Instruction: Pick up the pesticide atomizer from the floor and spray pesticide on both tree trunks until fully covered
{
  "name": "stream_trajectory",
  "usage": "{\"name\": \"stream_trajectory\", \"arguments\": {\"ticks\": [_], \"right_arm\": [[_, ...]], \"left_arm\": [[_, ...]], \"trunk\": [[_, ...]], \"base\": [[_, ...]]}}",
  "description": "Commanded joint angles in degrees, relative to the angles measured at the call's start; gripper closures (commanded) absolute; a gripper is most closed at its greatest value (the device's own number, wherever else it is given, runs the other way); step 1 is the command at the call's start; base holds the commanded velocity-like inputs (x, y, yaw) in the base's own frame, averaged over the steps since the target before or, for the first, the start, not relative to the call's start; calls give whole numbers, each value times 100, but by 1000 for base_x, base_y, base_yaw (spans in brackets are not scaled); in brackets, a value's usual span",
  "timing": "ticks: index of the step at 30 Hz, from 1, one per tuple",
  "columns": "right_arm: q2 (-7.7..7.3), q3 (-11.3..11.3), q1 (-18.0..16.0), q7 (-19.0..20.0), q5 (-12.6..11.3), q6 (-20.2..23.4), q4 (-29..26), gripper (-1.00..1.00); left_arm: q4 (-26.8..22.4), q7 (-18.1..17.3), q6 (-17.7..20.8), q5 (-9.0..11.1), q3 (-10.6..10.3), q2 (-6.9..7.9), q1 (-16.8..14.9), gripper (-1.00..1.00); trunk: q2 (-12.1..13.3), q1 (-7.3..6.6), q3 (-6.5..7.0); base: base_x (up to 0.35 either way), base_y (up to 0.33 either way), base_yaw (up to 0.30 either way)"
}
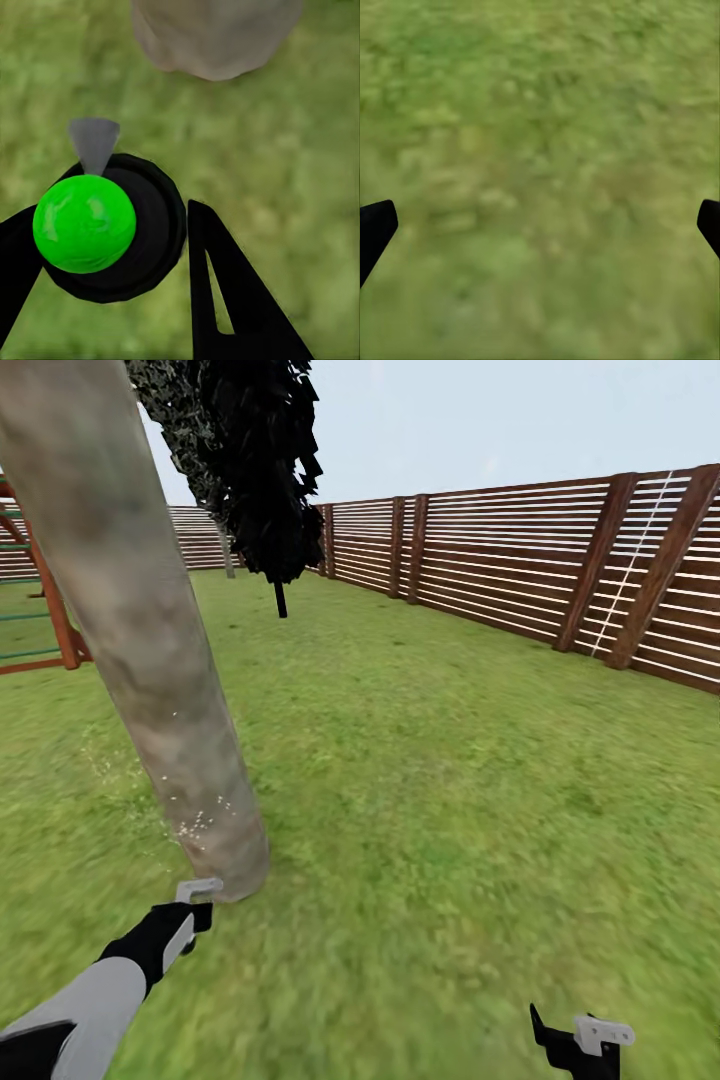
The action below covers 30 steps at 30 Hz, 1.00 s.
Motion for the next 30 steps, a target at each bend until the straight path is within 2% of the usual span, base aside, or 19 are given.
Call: {"name": "stream_trajectory", "arguments": {"ticks": [1,4,5,7,9,13,17,18,25,28,30], "right_arm": [[0,2,0,0,0,0,0,-100],[0,0,0,0,0,0,0,-100],[0,0,0,0,0,0,0,-100],[0,1,0,0,0,0,0,-100],[0,1,0,0,0,0,0,-100],[8,4,0,0,0,0,0,-100],[9,5,0,0,0,0,0,-100],[9,3,0,0,0,0,0,-100],[9,2,0,0,0,0,0,-100],[9,3,0,-2,0,0,0,-100],[9,2,0,-6,0,0,0,-100]], "left_arm": [[1,6,-1,-4,-2,1,15,100],[-2,25,8,-7,43,11,32,100],[1,29,11,-11,105,32,34,100],[10,29,22,-28,364,130,45,100],[9,26,24,-36,408,144,47,100],[-51,32,24,-12,440,48,48,100],[-82,47,32,-46,409,-286,35,100],[-83,94,33,-48,405,-314,32,100],[-107,161,33,-58,394,-331,-29,100],[-128,450,25,-43,397,-353,-68,100],[-348,495,29,-41,401,-357,-47,100]], "trunk": [[0,0,0],[0,0,0],[0,0,0],[0,0,0],[0,0,0],[0,0,0],[0,0,0],[0,0,0],[0,0,0],[0,0,0],[0,0,0]], "base": [[-59,3,0],[-286,1,0],[-334,0,0],[-220,0,0],[-38,0,0],[-5,0,11],[0,0,195],[0,-154,79],[0,-255,82],[-24,-271,261],[-107,-270,275]]}}
